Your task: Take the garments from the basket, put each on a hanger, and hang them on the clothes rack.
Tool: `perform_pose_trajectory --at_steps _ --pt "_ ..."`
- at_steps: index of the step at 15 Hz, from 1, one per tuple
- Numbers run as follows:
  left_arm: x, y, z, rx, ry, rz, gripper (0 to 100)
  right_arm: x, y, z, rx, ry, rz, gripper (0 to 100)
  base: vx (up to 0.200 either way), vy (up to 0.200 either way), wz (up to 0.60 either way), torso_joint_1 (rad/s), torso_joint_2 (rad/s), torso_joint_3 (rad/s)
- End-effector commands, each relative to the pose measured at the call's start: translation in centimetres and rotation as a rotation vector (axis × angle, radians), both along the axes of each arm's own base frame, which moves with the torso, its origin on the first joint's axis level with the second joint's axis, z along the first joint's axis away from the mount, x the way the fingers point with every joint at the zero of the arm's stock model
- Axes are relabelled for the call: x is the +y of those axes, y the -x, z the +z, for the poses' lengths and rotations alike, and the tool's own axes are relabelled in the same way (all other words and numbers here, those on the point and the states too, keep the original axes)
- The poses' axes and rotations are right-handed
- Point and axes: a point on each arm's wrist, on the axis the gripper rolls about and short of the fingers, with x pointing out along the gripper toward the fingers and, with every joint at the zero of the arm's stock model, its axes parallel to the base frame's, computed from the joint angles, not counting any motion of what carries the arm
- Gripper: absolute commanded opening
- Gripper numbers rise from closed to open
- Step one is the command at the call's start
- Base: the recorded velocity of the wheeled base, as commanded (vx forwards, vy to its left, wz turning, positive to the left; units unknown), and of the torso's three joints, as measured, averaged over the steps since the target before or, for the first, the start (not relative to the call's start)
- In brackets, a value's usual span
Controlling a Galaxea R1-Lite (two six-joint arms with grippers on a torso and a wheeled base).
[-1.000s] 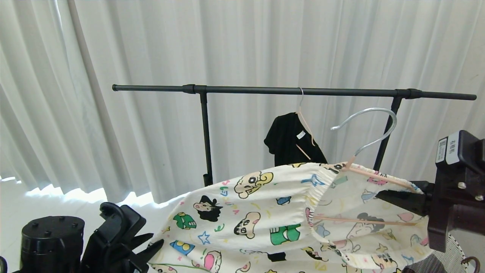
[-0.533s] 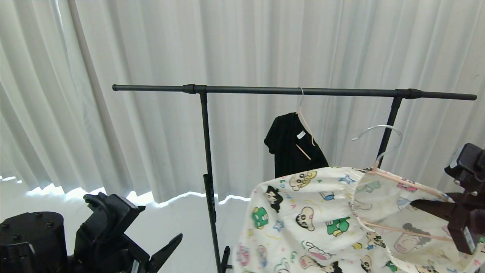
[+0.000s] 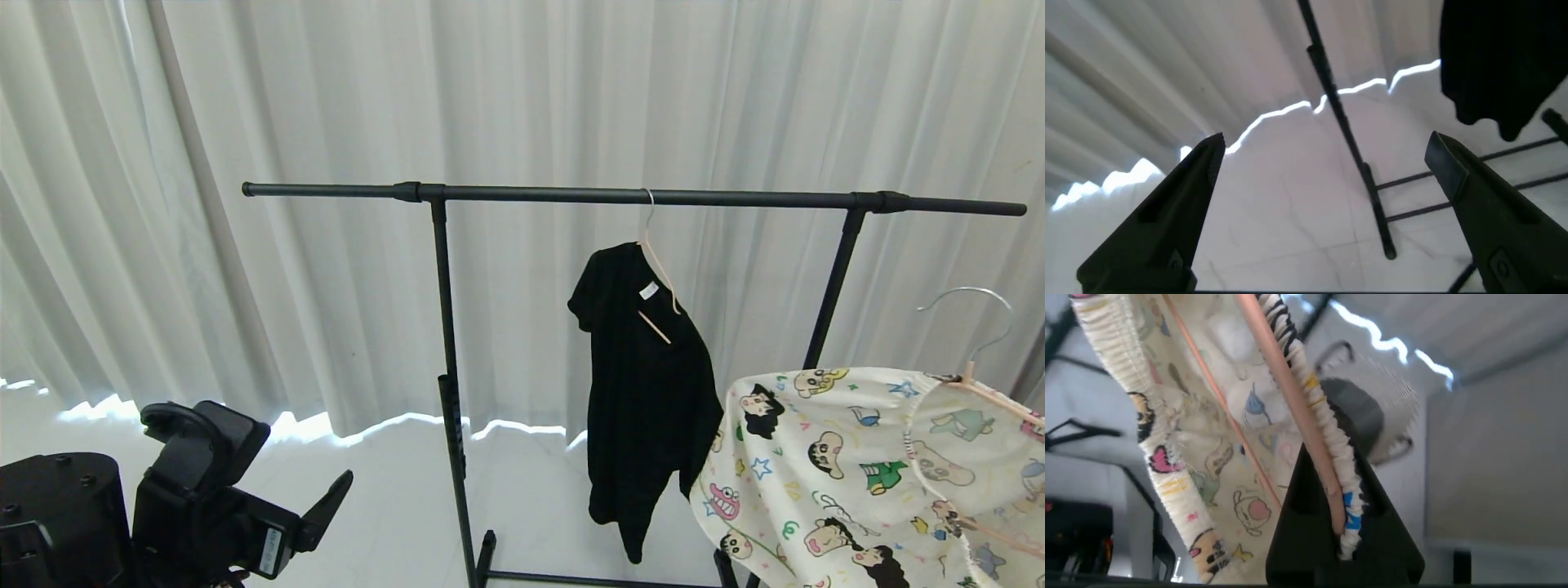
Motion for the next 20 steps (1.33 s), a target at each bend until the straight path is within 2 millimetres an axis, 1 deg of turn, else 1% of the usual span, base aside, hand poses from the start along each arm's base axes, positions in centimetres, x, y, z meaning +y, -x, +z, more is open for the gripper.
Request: perform_pose_trajectory --at_steps 1,3,4,5,6,7,10,14,20 --pt "0.4 -0.1 0.0 -0.001 -0.009 0.042 100 -0.6 0.3 0.1 -0.007 0.013 -0.073 0 0.000 0.000 0.00 0.000 0.00 0.000" --pt "1.0 -0.4 -0.2 0.008 -0.015 0.092 100 -0.9 0.3 0.0 -0.004 0.026 -0.122 0 0.000 0.000 0.00 0.000 0.00 0.000" --pt "1.8 -0.6 -0.3 0.013 -0.018 0.151 100 -1.3 0.1 -0.1 0.001 -0.004 -0.176 0 0.000 0.000 0.00 0.000 0.00 0.000" --pt "2.0 -0.7 -0.2 0.011 -0.016 0.164 100 -1.3 -0.1 -0.1 0.000 -0.028 -0.195 0 0.000 0.000 0.00 0.000 0.00 0.000" --pt "2.2 -0.8 0.0 0.000 -0.014 0.177 100 -1.3 -0.8 0.1 -0.012 -0.089 -0.241 0 0.000 0.000 0.00 0.000 0.00 0.000" --pt "2.2 -0.9 0.1 -0.005 -0.012 0.176 100 -1.4 -1.2 0.1 -0.023 -0.114 -0.260 0 0.000 0.000 0.00 0.000 0.00 0.000" --pt "2.0 -1.4 0.5 -0.020 -0.005 0.170 100 -1.7 -3.1 0.7 -0.076 -0.146 -0.283 0 0.200 0.000 0.00 0.001 0.00 0.002" --pt "2.0 -1.4 0.3 -0.013 -0.008 0.169 100 -1.7 -5.6 2.0 -0.095 -0.147 -0.266 0 0.200 0.000 0.00 0.002 0.00 0.006" --pt "1.9 -1.4 0.4 -0.015 -0.009 0.167 100 -1.2 -7.7 3.1 -0.102 -0.149 -0.224 0 0.200 0.000 0.00 0.003 0.00 0.005"
